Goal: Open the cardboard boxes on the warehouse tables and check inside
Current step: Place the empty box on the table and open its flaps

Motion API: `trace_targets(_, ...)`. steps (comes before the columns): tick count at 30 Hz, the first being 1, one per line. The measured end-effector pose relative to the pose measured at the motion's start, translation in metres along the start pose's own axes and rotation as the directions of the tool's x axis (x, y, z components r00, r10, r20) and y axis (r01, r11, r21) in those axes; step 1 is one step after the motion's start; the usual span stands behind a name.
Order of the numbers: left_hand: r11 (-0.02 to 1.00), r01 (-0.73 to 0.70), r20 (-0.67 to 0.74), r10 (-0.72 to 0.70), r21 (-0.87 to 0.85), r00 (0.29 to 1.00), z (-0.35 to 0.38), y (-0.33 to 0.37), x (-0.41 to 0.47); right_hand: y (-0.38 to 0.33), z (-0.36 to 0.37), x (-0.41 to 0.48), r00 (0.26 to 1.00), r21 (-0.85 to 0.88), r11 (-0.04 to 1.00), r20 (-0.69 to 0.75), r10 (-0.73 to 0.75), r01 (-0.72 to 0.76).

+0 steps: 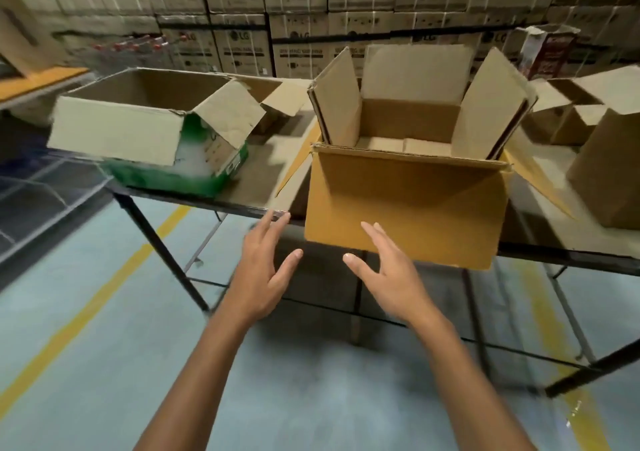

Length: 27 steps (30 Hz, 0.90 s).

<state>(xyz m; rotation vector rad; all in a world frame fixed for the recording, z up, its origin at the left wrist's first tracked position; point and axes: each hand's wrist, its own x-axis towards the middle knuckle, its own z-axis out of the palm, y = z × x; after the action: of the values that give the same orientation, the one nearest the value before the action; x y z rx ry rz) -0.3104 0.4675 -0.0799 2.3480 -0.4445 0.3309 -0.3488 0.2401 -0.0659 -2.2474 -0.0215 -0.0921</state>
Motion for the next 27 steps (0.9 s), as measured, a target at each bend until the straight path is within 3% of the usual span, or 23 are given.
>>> trace_targets(7, 0.986, 0.088, -0.150, -0.066, 0.141, 0.987, -0.066, -0.061, -0.080, -0.036, 0.096, -0.015, 0.965, -0.096, 0.961, 0.066, -0.255, 0.261)
trace_targets(12, 0.971, 0.217, -0.293, -0.181, 0.096, 0.939, -0.109, -0.127, -0.130, -0.087, 0.187, -0.007, 0.926, -0.066, 0.928, 0.126, -0.356, 0.366)
trace_targets(17, 0.934, 0.354, -0.364, -0.315, 0.043, 0.876, -0.163, -0.205, -0.177, -0.144, 0.294, 0.009, 0.903, 0.015, 0.924, 0.207, -0.377, 0.382)
trace_targets(27, 0.891, 0.452, -0.432, -0.389, 0.048, 0.813, -0.281, -0.338, -0.215, -0.241, 0.466, 0.041, 0.853, 0.157, 0.904, 0.299, -0.427, 0.398)
